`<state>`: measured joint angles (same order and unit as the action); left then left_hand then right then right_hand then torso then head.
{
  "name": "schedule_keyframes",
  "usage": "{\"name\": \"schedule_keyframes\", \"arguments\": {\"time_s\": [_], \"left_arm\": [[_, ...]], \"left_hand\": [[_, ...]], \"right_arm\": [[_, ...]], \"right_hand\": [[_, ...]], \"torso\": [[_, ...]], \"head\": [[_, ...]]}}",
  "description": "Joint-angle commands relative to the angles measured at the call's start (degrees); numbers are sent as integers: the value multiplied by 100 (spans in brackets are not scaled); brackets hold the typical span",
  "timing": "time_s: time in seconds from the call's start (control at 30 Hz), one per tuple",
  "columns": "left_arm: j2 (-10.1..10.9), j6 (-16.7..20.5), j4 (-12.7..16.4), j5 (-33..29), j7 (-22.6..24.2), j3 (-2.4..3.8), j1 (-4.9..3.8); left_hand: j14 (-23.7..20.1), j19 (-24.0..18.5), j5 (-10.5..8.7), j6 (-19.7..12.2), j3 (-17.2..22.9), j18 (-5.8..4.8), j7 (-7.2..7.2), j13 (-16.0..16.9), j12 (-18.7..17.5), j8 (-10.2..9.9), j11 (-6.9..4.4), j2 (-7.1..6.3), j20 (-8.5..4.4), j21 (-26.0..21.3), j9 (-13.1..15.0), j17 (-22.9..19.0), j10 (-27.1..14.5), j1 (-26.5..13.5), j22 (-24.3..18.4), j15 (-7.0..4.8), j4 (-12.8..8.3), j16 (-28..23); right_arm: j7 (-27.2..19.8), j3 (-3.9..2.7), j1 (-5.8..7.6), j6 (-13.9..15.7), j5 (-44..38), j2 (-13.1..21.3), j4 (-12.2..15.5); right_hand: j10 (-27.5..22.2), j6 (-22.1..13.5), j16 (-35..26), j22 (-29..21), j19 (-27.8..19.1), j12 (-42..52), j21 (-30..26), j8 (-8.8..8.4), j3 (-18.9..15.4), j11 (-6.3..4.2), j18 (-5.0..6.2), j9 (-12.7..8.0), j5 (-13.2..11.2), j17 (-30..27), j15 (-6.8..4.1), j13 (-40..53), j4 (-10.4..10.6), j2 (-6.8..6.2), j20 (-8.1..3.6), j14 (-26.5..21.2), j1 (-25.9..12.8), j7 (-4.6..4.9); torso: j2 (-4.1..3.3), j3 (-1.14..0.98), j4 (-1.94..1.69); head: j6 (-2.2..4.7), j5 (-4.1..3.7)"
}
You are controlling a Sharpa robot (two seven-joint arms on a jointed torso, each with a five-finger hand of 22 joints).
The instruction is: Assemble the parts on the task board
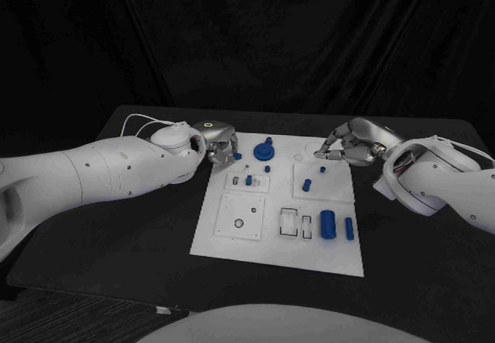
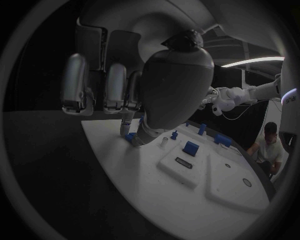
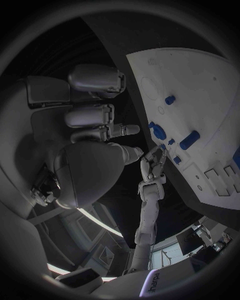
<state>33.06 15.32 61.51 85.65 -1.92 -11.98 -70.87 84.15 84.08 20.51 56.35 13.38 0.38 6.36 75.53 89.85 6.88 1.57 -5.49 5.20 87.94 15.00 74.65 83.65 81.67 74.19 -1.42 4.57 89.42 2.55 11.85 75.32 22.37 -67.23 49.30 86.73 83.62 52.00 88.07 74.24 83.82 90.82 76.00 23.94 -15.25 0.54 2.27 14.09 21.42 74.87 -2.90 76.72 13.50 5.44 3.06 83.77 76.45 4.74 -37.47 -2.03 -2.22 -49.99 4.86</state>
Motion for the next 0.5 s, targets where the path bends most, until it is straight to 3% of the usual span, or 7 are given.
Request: {"name": "schedule_keyframes", "arguments": {"time_s": [0.03,0.07,0.17,0.2,0.3,0.5], "left_arm": [[-8,-16,-7,27,357,-13,37],[-7,5,-10,27,392,-13,39],[-4,79,-13,27,457,-13,42],[-4,98,-14,27,465,-13,42],[-5,148,-19,27,456,-14,44],[-14,95,-23,27,316,-14,46]], "left_hand": [[585,422,84,287,87,39,-33,1447,15,42,-12,-14,-47,-89,58,1535,635,101,1480,-19,-84,58],[585,424,85,296,95,38,-35,1447,15,41,-14,-14,-48,-86,57,1535,635,103,1481,-20,-89,58],[585,410,-220,216,98,43,-13,1447,15,-89,9,-104,-41,-106,-3,1535,635,-15,1474,-6,-88,58],[585,410,-220,216,98,43,-13,1447,15,-89,9,-104,-41,-106,-3,1535,635,-15,1474,-6,-88,58],[585,401,-431,-65,73,46,81,1447,15,-299,77,-209,-4,-121,-112,1535,635,-124,1469,46,-63,58],[585,373,-670,-312,6,57,143,1447,15,-334,132,-261,45,-166,-192,1535,635,-198,1454,97,-15,58]], "right_arm": [[51,-4,-17,-44,-8,-1,-4],[53,-4,-18,-46,-8,-1,-6],[59,-4,-20,-51,-8,1,-13],[59,-4,-20,-52,-8,1,-14],[63,-4,-21,-57,-8,2,-16],[70,-4,-22,-66,-8,6,-15]], "right_hand": [[638,9,-90,1125,-30,-82,-69,-89,1,-12,113,73,-40,810,-45,1328,5,183,-13,485,201,11],[638,9,-90,1125,-30,-82,-69,-89,1,-12,113,73,-40,810,-45,1328,5,183,-13,485,201,11],[638,9,-90,1125,-30,-82,-69,-89,1,-12,113,73,-40,810,-45,1328,5,183,-13,485,201,11],[638,9,-90,1125,-30,-82,-69,-89,1,-12,113,73,-40,810,-45,1328,5,183,-13,485,201,11],[638,9,-90,1125,-30,-82,-69,-89,1,-12,113,73,-40,810,-45,1328,5,183,-13,485,201,11],[638,12,-89,1125,-30,-82,-69,-90,0,-11,113,73,-49,811,-44,1328,17,186,-11,485,194,11]], "torso": [[3,0,0],[3,-2,0],[5,-2,-2],[6,0,-2],[3,0,-2],[2,0,-2]], "head": [[-1,5],[-1,5],[-1,-2],[-1,-2],[-1,-1],[-1,-10]]}}
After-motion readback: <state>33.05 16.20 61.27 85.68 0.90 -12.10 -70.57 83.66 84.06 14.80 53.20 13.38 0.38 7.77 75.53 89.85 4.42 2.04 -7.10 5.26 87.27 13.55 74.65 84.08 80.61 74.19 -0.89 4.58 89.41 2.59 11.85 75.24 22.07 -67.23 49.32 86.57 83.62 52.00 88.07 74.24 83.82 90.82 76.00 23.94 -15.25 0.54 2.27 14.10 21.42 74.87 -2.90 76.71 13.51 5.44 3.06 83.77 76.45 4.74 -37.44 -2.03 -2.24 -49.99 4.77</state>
